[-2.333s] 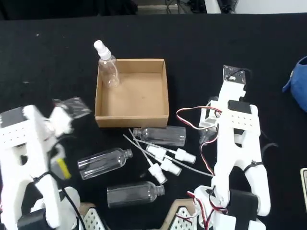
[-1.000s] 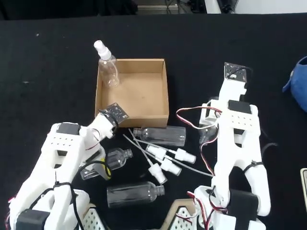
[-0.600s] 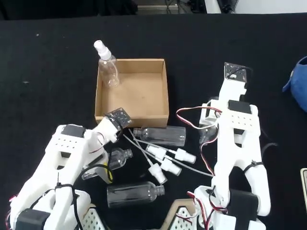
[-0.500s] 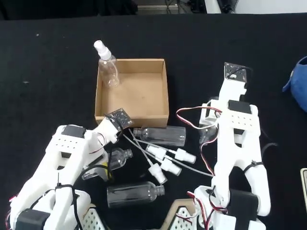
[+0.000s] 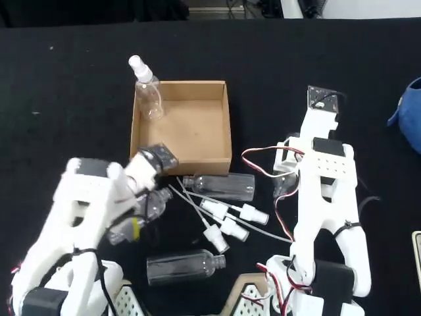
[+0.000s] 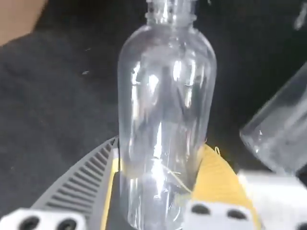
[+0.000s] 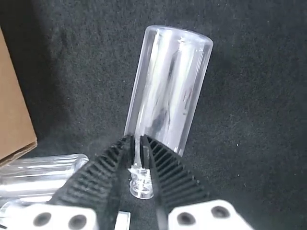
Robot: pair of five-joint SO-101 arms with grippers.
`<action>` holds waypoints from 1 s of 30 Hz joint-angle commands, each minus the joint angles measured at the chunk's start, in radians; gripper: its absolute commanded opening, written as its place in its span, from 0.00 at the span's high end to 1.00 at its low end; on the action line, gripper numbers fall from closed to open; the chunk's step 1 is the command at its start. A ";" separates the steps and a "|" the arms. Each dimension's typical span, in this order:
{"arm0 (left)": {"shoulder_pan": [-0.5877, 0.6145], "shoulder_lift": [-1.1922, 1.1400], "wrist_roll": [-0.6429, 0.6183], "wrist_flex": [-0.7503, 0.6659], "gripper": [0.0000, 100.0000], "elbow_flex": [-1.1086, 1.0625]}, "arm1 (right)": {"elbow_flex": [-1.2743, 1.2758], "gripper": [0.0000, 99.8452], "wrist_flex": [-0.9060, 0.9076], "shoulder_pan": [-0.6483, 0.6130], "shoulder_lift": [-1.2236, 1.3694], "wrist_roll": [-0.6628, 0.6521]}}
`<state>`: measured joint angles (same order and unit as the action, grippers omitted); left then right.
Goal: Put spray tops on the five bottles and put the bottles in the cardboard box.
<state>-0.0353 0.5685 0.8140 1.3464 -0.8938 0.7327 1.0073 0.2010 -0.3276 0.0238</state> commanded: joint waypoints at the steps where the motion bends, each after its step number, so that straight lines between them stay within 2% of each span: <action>1: 0.165 0.025 0.198 0.186 0.97 0.245 | -0.004 0.99 -0.021 0.020 -0.044 -0.008; 6: 0.420 0.017 0.459 0.288 0.97 0.366 | -0.002 0.99 -0.021 0.020 -0.044 -0.008; 10: 0.644 0.017 0.640 0.281 0.97 0.392 | -0.002 0.99 -0.021 0.018 -0.044 -0.008; 12: 0.736 0.017 0.687 0.227 0.97 0.381 | -0.002 0.99 -0.021 0.018 -0.044 -0.008; 16: 0.874 -0.006 0.635 0.051 0.97 0.298 | -0.002 0.99 -0.021 0.018 -0.044 -0.008; 20: 0.931 -0.130 0.519 -0.115 0.97 0.232 | -0.002 0.99 -0.021 0.018 -0.044 -0.008; 25: 0.967 -0.296 0.417 -0.143 0.96 0.286 | -0.002 0.99 -0.021 0.018 -0.044 -0.008; 30: 1.010 -0.408 0.417 -0.137 0.76 0.381 | -0.002 0.99 -0.021 0.018 -0.044 -0.008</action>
<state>0.9421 0.2171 1.2467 1.2175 -0.6222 0.7327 1.0073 0.2010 -0.3276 0.0238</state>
